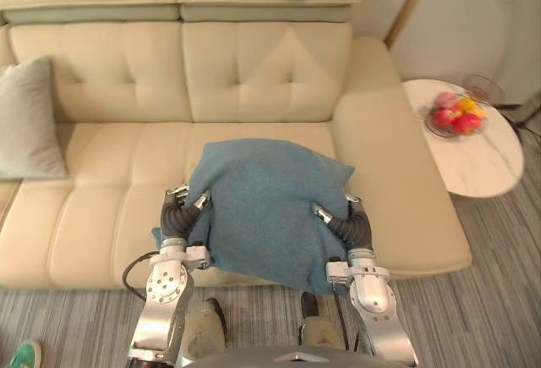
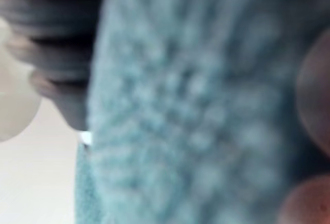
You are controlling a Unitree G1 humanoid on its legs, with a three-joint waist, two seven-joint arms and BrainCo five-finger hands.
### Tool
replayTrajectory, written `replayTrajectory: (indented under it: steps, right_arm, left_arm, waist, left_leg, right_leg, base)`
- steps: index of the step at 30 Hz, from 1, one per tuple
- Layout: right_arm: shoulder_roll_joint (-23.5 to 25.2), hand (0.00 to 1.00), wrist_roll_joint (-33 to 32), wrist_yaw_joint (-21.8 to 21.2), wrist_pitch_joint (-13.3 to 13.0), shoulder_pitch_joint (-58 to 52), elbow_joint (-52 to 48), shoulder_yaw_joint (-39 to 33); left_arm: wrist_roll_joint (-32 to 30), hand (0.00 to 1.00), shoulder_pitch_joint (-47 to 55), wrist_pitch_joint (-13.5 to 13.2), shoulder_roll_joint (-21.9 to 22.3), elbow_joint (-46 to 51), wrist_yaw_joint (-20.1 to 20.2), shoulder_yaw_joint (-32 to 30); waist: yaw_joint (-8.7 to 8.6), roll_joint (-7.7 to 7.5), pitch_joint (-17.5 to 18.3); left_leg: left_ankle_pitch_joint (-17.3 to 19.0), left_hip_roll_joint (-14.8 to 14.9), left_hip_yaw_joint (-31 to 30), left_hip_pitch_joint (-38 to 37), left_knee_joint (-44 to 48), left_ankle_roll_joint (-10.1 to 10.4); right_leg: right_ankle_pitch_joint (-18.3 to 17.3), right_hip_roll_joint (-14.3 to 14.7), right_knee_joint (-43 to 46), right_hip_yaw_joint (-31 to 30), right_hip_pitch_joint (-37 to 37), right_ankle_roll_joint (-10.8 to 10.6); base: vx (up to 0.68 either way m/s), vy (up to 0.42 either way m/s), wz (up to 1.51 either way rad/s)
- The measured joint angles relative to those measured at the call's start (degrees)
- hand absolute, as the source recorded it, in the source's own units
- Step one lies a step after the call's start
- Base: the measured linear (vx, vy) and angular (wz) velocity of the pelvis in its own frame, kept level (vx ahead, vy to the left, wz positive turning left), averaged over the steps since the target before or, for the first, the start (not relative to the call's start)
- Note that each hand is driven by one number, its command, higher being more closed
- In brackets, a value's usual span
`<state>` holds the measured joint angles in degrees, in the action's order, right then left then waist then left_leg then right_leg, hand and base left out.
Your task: Pick up cushions and gather them together orderly.
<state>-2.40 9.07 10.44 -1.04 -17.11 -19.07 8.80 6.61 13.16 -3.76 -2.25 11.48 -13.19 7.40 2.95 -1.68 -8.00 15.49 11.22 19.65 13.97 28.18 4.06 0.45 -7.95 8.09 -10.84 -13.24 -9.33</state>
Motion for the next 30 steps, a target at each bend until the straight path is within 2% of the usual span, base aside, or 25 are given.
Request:
replayTrajectory:
  steps: [1, 3, 5, 11, 17, 21, 23, 26, 28, 30]
  right_arm:
    - [0.0, 1.0, 0.3, 0.0, 0.0, 0.0, 0.6, 0.0]
    - [0.0, 1.0, 0.3, 0.0, 0.0, 0.2, 2.2, 0.0]
    - [0.0, 1.0, 0.3, -0.3, 0.0, 0.6, 4.9, 0.0]
    - [-0.1, 1.0, 0.4, -0.6, 0.0, 4.6, 10.3, 0.0]
    - [-0.2, 1.0, 1.3, 0.8, 0.0, 14.1, 13.9, 0.5]
    - [-0.3, 1.0, 2.6, 4.1, 0.0, 22.0, 16.0, 0.8]
    - [-0.3, 1.0, 2.6, 7.4, 0.0, 27.2, 17.8, 2.0]
    - [-0.3, 1.0, 2.7, 11.0, 0.3, 34.6, 18.5, 2.5]
    - [-0.3, 1.0, 4.1, 14.2, 0.4, 41.3, 20.9, 2.6]
    - [-0.3, 1.0, 4.9, 17.4, 0.9, 49.2, 23.4, 2.1]
  left_arm:
    - [0.0, 1.0, 0.0, 0.0, 0.0, 0.0, 0.3, -0.1]
    - [0.0, 1.0, 0.0, 0.0, 0.0, -0.1, 0.4, -0.1]
    - [-0.1, 1.0, 0.0, 0.0, 0.1, -1.6, 1.0, -0.4]
    - [-0.7, 1.0, -0.8, 0.0, 0.4, -3.4, 0.4, -1.4]
    - [-2.6, 1.0, -8.3, 0.0, -0.2, -6.1, -4.0, -2.9]
    - [-4.6, 1.0, -15.3, 0.0, -1.2, -8.4, -7.3, -3.4]
    - [-4.6, 1.0, -20.8, 0.0, -2.0, -10.6, -10.5, -4.2]
    - [-4.6, 1.0, -28.7, 0.0, -3.5, -13.8, -14.3, -5.2]
    - [-4.6, 1.0, -35.0, 0.0, -6.0, -15.7, -16.9, -5.5]
    - [-4.6, 1.0, -43.9, 0.0, -9.4, -18.8, -19.4, -5.1]
  waist:
    - [-0.12, -0.79, 0.5]
    - [-0.42, -1.31, 0.9]
    - [-1.12, -1.35, 0.9]
    - [-1.07, -1.36, 0.9]
    - [0.1, -1.01, 1.0]
    - [0.07, -0.55, 0.7]
    - [0.09, -0.43, 0.4]
    - [0.33, 1.07, -1.4]
    - [0.69, 1.3, -1.8]
    - [0.82, 1.34, -3.4]
  left_leg:
    - [0.1, -0.1, 1.5, -0.2, -0.4, 0.1]
    - [0.2, 0.0, 2.4, -0.2, -0.7, 0.4]
    - [-0.3, -0.4, 2.1, -0.2, -0.7, 0.2]
    - [-3.2, -2.3, -1.8, 2.0, -3.3, -0.1]
    - [-7.1, -3.0, -4.3, 4.7, -6.9, 0.1]
    - [-9.1, -2.8, -5.3, 8.6, -7.2, 0.2]
    - [-10.0, -2.6, -5.5, 11.6, -7.1, 0.2]
    - [-11.3, -2.5, -6.2, 14.2, -7.5, 0.2]
    - [-12.7, -2.6, -6.3, 16.2, -9.1, 0.8]
    - [-15.8, -3.0, -7.1, 17.6, -12.7, 1.2]
  right_leg:
    - [0.9, 0.1, -0.6, -1.4, -1.1, -0.1]
    - [2.0, 0.1, -1.5, -1.5, -1.7, 0.1]
    - [3.0, 0.1, -1.9, -1.5, -2.0, -0.1]
    - [5.2, -1.0, -5.3, 1.2, -1.9, 0.3]
    - [6.5, -1.3, -6.8, 4.6, -3.6, 1.3]
    - [8.2, -1.0, -6.6, 5.5, -7.0, 1.4]
    - [8.8, -0.8, -6.6, 5.6, -9.8, 2.2]
    - [9.3, -0.8, -6.2, 6.8, -12.2, 2.9]
    - [9.5, -0.8, -5.7, 7.1, -15.0, 3.2]
    - [10.7, -0.8, -6.7, 8.7, -16.9, 4.7]
  base:
    - [-0.07, 0.036, -0.7]
    - [-0.05, 0.02, -0.47]
    - [-0.02, 0.0, -0.23]
    - [-0.02, -0.034, 0.23]
    - [-0.06, -0.064, 0.25]
    - [-0.07, -0.051, 0.11]
    - [-0.1, -0.048, 0.03]
    - [-0.13, -0.054, 0.12]
    - [-0.1, -0.043, 0.1]
    - [-0.07, -0.054, 0.24]
